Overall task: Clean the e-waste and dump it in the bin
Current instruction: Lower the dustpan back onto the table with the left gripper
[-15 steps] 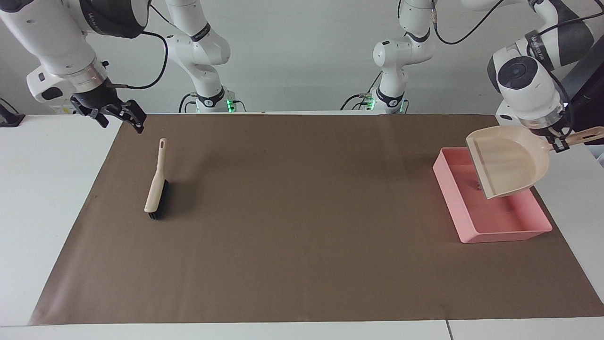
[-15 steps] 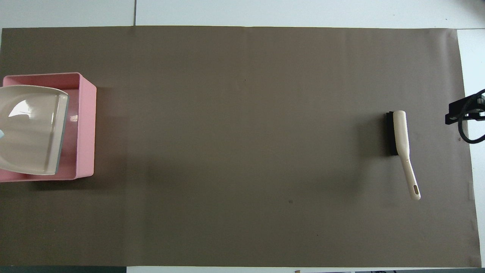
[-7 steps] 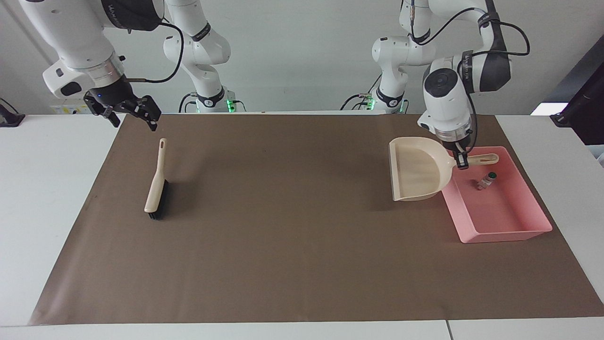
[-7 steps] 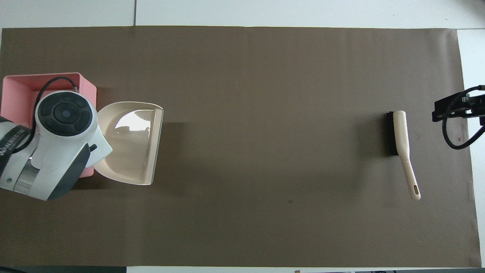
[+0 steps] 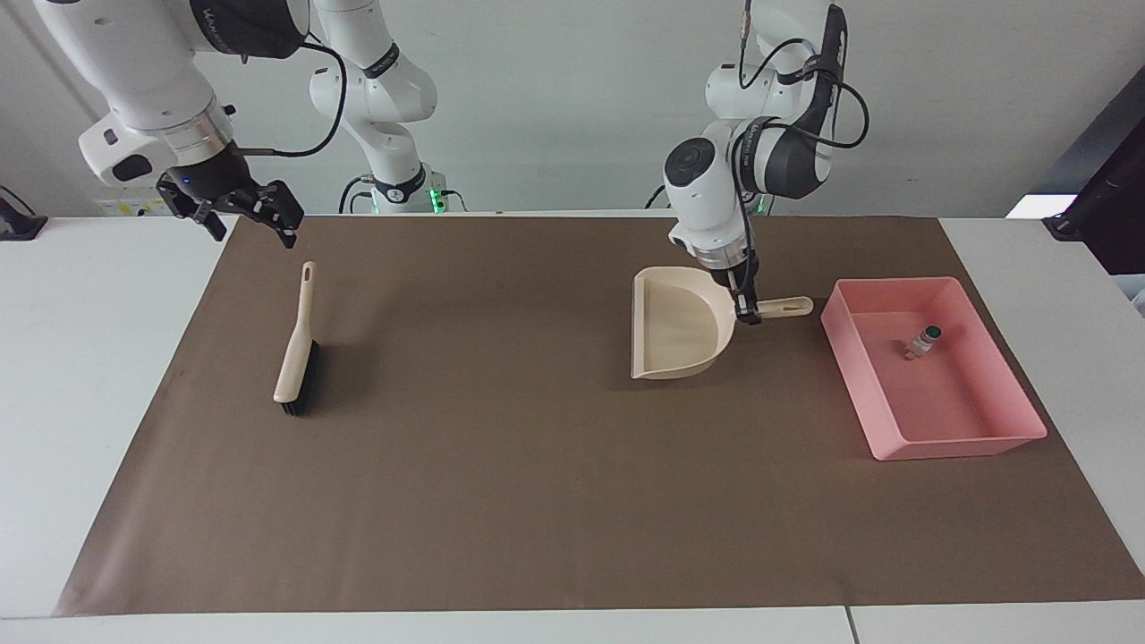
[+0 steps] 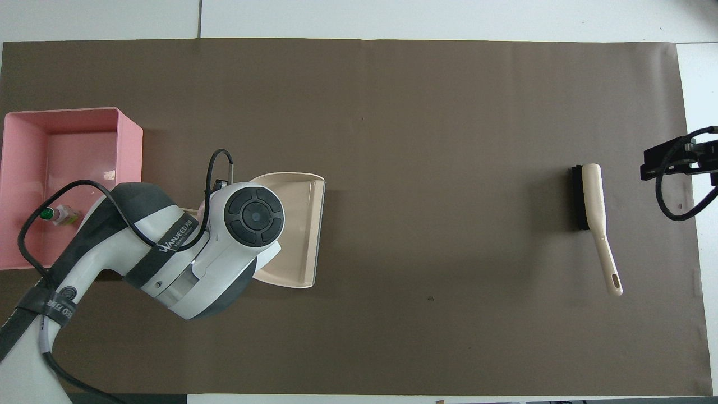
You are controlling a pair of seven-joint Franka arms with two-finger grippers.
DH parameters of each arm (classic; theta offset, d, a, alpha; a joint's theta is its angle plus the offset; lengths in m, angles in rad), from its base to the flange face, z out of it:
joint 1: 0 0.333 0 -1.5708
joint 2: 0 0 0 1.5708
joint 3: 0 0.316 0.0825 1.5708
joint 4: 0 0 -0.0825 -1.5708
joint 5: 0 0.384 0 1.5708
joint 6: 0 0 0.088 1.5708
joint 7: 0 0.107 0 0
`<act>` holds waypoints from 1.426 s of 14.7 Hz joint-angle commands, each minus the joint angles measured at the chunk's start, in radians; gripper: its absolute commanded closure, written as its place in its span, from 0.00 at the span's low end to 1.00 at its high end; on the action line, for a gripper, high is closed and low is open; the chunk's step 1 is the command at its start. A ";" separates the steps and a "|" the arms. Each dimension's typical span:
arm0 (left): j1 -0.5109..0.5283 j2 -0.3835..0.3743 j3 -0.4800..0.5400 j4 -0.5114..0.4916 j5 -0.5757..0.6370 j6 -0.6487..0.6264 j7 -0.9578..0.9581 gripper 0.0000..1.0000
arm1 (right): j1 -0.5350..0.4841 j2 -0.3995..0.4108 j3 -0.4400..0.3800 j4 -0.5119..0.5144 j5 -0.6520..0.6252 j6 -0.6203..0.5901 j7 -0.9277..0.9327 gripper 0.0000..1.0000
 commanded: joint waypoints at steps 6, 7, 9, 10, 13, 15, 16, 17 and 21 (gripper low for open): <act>-0.034 0.086 0.019 0.020 -0.020 -0.002 0.021 1.00 | 0.083 -0.013 -0.087 -0.013 0.001 -0.009 -0.011 0.01; -0.046 0.079 0.019 0.008 -0.020 -0.002 0.023 1.00 | 0.083 -0.021 -0.087 -0.020 0.001 -0.011 -0.011 0.01; -0.048 0.076 0.019 0.000 -0.020 0.000 0.015 0.91 | 0.083 -0.022 -0.087 -0.025 0.001 -0.011 -0.009 0.01; -0.040 0.076 0.019 0.000 -0.020 -0.011 0.014 0.73 | 0.083 -0.022 -0.087 -0.023 0.001 -0.009 -0.009 0.01; -0.036 0.055 0.020 0.002 -0.022 -0.042 -0.017 0.31 | 0.083 -0.024 -0.087 -0.023 0.001 -0.006 -0.011 0.01; -0.011 0.017 0.020 0.002 -0.023 -0.084 -0.109 0.04 | 0.083 -0.022 -0.087 -0.023 0.001 -0.002 -0.011 0.01; 0.004 0.001 0.019 0.002 -0.023 -0.112 -0.159 0.03 | 0.083 -0.022 -0.087 -0.023 0.001 -0.003 -0.011 0.01; 0.015 -0.017 0.020 0.000 -0.029 -0.144 -0.222 0.03 | 0.083 -0.022 -0.087 -0.023 0.001 -0.003 -0.011 0.01; 0.145 -0.063 0.020 0.003 -0.109 -0.246 -0.642 0.02 | 0.085 -0.024 -0.087 -0.023 0.001 -0.003 -0.012 0.01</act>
